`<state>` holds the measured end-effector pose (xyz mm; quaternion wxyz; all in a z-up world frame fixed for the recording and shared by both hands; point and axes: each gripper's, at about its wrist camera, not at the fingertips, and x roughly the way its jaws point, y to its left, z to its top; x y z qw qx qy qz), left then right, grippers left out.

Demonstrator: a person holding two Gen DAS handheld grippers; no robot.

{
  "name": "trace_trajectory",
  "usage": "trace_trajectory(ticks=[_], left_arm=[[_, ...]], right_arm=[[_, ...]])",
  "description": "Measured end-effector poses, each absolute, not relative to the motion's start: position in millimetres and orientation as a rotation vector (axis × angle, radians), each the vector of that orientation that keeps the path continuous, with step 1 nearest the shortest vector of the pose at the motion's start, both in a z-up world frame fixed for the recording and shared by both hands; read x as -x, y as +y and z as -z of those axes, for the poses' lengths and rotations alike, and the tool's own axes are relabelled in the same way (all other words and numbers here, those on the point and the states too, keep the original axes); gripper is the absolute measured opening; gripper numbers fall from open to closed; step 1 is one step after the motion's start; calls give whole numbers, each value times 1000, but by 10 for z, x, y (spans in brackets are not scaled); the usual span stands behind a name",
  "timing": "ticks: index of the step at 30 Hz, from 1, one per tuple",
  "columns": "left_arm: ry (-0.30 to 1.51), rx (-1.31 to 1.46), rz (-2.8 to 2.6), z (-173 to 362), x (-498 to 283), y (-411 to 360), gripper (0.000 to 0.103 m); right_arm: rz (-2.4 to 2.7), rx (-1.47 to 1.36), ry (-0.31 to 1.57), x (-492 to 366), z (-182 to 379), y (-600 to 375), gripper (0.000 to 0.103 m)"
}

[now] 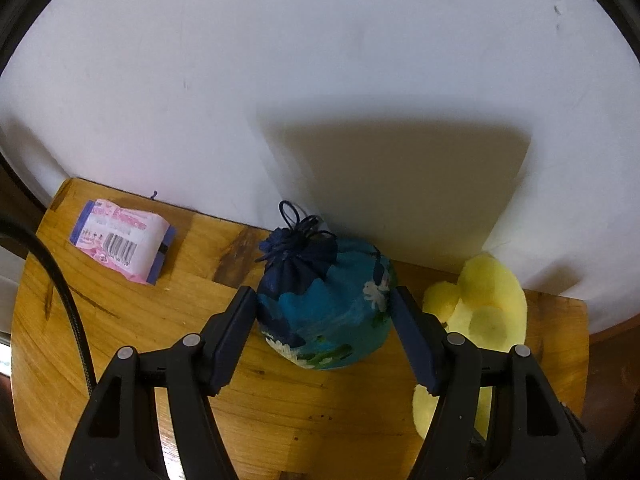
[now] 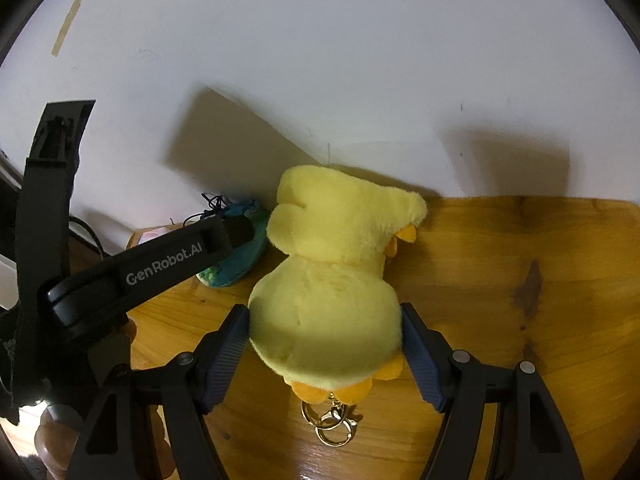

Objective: Organize objects
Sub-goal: 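Grasp the blue pouch with the left tool while the right tool grasps the yellow duck, then lift and carry the pouch toward the tray with the left tool while the right tool carries the duck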

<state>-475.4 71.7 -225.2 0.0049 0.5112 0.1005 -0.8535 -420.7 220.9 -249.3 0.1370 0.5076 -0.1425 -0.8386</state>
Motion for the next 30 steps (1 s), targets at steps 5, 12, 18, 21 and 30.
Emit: trace_trajectory(ticks=[5,12,18,21,30], left_arm=[[311,-1606,2661,2249,4740,746,73],[289,-1606,2671,2259,4709,821,73],[278,-1614,2662,2249,4701,873,73],[275,-1625,2654,2277,4695,898,76],[277,-1654,2656,2315,4662,979,76]], right_arm=[[2431,-1478,-394,4144,2481,2215,66],[2443,-1488,-345,4001,2448,2207,61],[2443,-1485,-325,3856,2437,2243,61],[2444,-1486,-322,3790,2430,2271,61],[2453,-1479,-335,3636,2402,2310,61]])
